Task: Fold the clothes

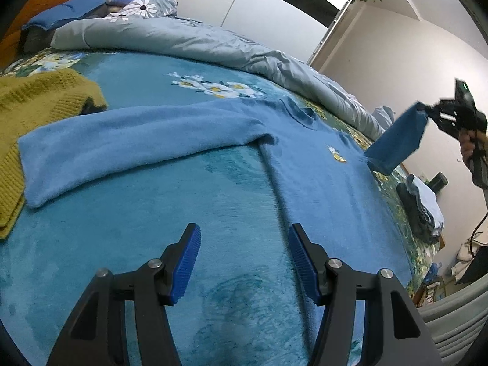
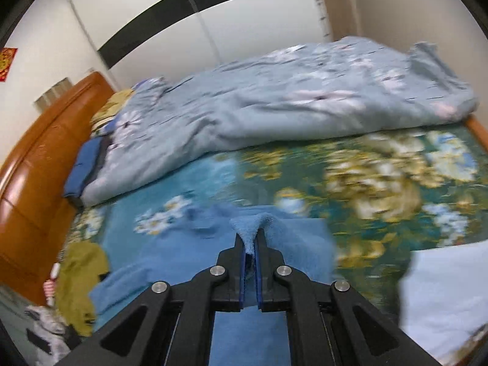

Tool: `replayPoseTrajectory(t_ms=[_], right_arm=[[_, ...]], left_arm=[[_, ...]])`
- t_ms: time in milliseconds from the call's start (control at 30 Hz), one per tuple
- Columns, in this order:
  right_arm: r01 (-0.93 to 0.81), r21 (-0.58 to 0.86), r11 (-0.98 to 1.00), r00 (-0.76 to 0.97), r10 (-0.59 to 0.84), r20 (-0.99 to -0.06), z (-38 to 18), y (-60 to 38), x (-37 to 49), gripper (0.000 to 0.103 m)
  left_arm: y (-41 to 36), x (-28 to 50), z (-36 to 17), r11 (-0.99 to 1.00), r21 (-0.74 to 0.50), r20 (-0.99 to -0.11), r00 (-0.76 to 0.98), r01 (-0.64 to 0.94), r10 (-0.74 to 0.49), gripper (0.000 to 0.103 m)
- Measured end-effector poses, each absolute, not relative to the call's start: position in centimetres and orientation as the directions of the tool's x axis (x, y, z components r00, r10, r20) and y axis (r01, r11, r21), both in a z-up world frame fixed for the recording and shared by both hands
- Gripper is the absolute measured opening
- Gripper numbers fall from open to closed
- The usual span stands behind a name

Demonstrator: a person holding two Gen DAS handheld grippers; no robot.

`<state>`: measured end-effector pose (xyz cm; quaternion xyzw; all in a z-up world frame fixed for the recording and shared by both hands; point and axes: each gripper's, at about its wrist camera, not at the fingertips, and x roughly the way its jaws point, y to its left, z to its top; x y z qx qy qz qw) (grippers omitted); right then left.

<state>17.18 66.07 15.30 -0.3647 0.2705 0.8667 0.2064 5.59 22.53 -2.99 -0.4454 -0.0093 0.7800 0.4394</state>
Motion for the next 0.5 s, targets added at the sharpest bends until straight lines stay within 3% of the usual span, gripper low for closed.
replayPoseTrajectory(t_ms=[200, 500], right_arm=[[-0.424, 0.378, -0.823, -0.663, -0.002, -0.749, 11.7, 60.2, 7.9, 0.005], [-0.347, 0.420, -0.839, -0.570, -0.167, -0.805, 1.5, 53.8, -2.5, 0.005]], left_arm=[[21.4, 4.6, -2.8, -0.637, -0.410, -0.690, -0.236, -0.653, 0.685, 0.061], [21.0, 3.2, -2.7, -0.664, -0.393, -0.705, -0.255, -0.636, 0.662, 0.061]])
